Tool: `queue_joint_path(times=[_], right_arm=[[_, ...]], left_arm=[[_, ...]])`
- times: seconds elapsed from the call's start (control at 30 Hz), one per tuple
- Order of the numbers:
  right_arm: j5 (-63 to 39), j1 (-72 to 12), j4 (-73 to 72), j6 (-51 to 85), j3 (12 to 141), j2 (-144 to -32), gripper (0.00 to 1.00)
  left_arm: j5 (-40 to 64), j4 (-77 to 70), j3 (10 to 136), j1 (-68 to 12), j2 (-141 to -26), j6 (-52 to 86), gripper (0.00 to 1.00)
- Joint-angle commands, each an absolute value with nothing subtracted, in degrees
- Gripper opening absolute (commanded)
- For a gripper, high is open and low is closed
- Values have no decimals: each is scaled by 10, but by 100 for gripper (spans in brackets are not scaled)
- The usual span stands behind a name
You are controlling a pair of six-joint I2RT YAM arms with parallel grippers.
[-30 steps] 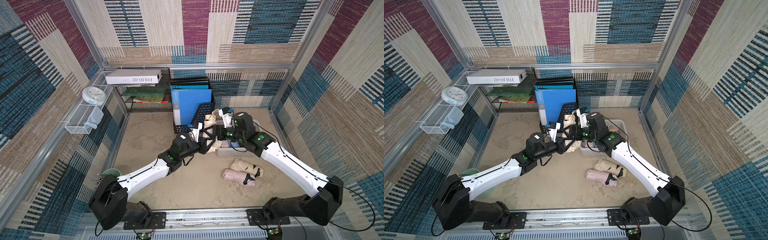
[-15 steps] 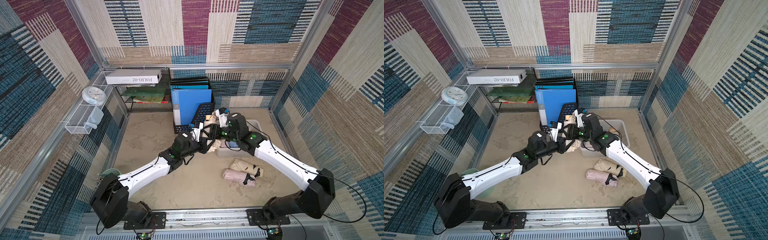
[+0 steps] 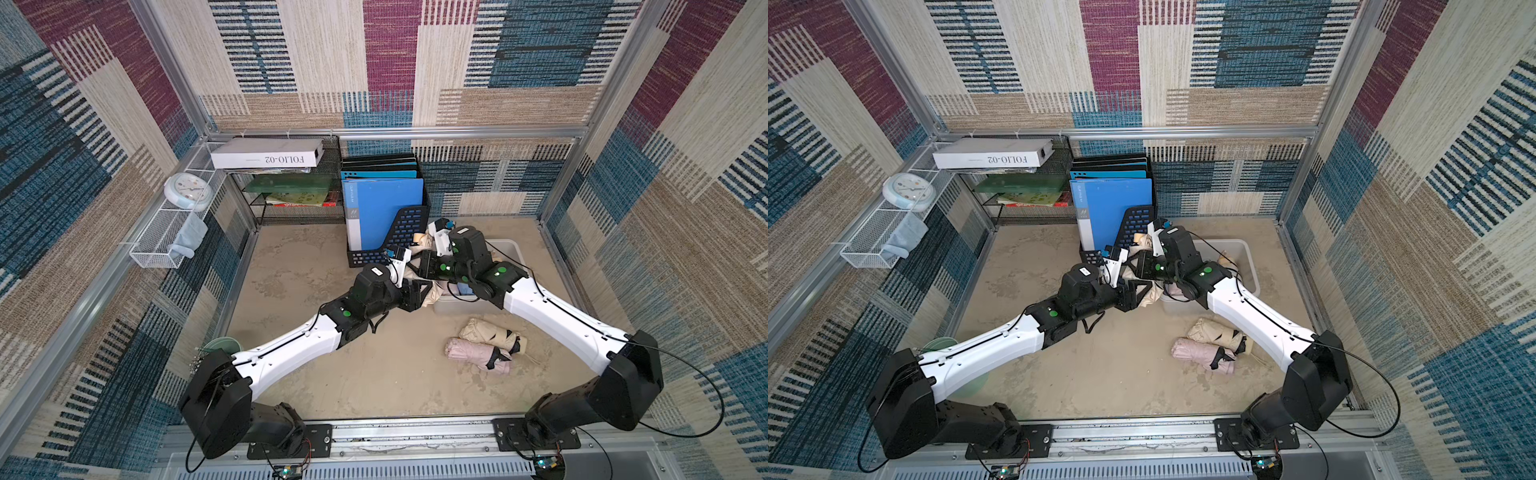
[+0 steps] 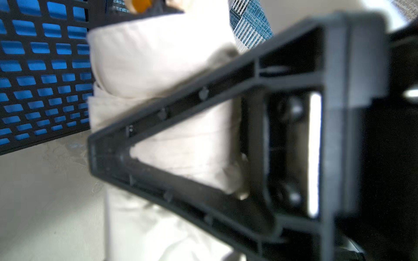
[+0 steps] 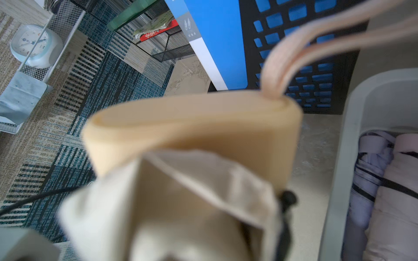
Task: Put the umbrella into the storage box
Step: Pick up the umbrella from the center of the board.
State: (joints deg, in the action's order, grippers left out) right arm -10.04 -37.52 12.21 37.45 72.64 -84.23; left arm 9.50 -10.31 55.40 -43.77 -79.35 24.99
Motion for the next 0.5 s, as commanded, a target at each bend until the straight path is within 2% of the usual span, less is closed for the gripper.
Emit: queue_joint_path(times=[0.0,0.03,0.1,0.33,0.47], right_arm=[[-87,-376,101,378,723,-833,35],[-83,-375,103,375,722,-832,34],[-77,-371,113,364,727,-828,34],[-19,-346,171,329,731,-793,32],[-23,-298,218,294,722,-772,31]], left_arm=[[109,-142,558,-439,-780,218,75],[106,-139,556,-439,-773,214,92],[103,-136,550,-440,-761,208,99],[97,-125,501,-439,-702,195,99],[85,-113,478,-439,-678,200,100]])
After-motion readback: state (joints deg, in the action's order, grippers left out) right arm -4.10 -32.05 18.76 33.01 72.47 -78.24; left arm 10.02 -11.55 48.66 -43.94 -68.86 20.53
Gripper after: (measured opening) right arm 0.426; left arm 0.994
